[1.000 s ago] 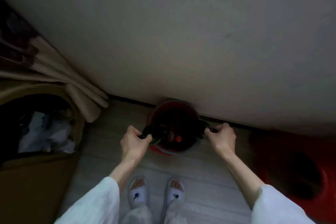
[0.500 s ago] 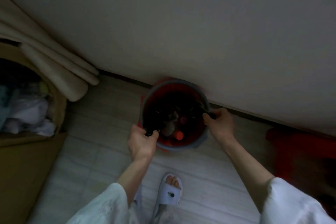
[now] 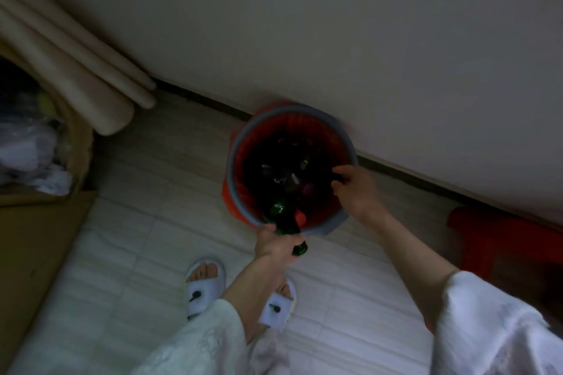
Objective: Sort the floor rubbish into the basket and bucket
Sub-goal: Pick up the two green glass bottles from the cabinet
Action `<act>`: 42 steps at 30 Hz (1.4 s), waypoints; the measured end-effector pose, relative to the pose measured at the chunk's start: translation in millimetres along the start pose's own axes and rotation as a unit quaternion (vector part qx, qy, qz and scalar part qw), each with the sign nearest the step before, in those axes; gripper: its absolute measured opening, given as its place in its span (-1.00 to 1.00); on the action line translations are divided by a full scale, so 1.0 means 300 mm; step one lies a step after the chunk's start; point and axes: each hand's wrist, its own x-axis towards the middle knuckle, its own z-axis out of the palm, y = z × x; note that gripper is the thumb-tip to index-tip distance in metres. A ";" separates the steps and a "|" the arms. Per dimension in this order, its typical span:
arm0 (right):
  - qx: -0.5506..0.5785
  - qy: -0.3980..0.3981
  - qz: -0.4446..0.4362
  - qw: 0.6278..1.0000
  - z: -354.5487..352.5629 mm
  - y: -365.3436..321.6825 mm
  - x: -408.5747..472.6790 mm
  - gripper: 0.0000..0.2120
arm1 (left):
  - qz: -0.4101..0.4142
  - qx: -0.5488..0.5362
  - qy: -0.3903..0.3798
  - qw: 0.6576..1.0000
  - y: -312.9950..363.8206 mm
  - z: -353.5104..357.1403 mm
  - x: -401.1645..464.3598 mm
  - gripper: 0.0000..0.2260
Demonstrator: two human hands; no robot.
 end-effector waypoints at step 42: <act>-0.015 -0.244 -0.237 0.940 0.329 -1.140 -1.749 -0.83 | 0.281 -0.249 0.138 0.916 -0.212 -1.586 -1.597 -0.86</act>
